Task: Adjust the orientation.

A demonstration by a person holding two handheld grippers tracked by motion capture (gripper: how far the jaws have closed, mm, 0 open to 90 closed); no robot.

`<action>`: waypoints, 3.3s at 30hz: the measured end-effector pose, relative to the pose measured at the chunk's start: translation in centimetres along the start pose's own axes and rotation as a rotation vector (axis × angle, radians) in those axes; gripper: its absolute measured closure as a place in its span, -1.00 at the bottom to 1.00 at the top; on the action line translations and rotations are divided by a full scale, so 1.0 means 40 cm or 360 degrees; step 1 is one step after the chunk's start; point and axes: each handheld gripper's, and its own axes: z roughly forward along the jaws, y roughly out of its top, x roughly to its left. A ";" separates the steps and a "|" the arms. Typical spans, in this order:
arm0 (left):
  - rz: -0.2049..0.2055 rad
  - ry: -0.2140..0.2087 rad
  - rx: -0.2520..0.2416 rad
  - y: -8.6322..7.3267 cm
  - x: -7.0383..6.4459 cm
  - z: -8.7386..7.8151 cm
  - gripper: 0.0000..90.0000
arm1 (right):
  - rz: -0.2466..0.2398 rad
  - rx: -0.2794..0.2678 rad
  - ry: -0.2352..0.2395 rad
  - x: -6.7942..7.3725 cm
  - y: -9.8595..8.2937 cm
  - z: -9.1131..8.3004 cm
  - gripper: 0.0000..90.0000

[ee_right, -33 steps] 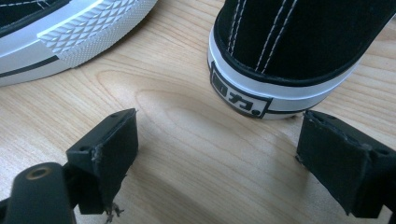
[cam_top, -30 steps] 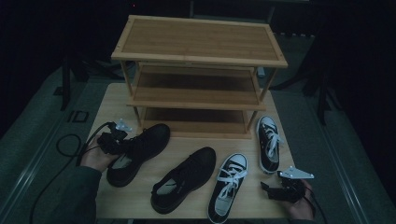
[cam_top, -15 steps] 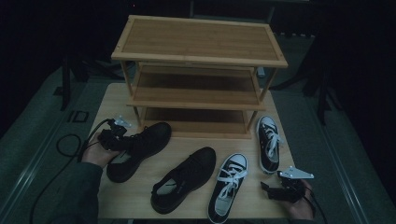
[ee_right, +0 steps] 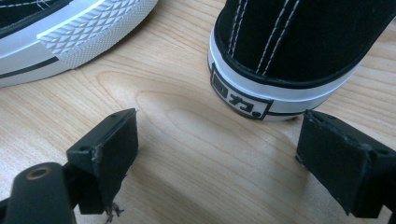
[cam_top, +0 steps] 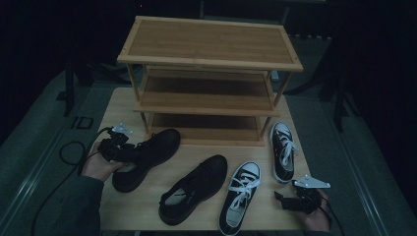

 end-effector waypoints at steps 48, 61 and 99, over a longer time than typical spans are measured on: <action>0.0309 -0.0055 -0.0210 0.100 -0.215 -0.095 -0.04 | -0.0003 -0.0001 0.0003 -0.001 0.000 0.000 -0.73; 0.0399 -0.0141 -0.0139 0.125 -0.282 -0.043 0.01 | -0.0005 0.0000 0.0006 -0.001 0.001 0.001 -0.73; 0.0493 -0.0170 0.0141 0.089 -0.402 0.098 0.48 | -0.0001 0.0000 0.0004 0.000 0.000 0.000 -0.73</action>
